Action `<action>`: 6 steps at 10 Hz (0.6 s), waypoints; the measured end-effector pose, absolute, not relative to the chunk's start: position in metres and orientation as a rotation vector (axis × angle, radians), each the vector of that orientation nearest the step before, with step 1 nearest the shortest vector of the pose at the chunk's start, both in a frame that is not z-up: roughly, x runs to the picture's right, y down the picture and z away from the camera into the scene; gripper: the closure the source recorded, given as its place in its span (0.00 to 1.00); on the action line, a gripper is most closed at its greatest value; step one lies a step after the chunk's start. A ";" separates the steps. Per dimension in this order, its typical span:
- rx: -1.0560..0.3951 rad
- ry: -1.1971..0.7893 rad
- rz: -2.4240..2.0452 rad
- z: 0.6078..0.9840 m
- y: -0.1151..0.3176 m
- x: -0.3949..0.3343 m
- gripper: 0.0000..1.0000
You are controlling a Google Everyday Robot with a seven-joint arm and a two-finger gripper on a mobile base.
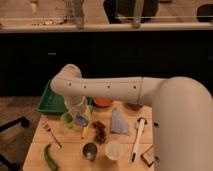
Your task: Wipe purple bowl with sponge
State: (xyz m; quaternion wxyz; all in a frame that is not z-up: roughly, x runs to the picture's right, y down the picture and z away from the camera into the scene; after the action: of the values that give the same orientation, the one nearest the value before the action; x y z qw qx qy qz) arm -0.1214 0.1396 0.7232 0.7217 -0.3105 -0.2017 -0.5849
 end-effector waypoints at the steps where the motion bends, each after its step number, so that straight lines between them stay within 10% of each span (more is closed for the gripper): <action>1: -0.686 -0.445 -1.292 0.723 0.140 -0.121 1.00; 6: -0.687 -0.446 -1.273 0.727 0.137 -0.119 1.00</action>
State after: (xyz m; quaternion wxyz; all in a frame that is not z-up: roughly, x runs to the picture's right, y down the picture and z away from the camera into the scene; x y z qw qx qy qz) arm -0.1187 0.1366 0.7267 0.7271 -0.3115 -0.2022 -0.5773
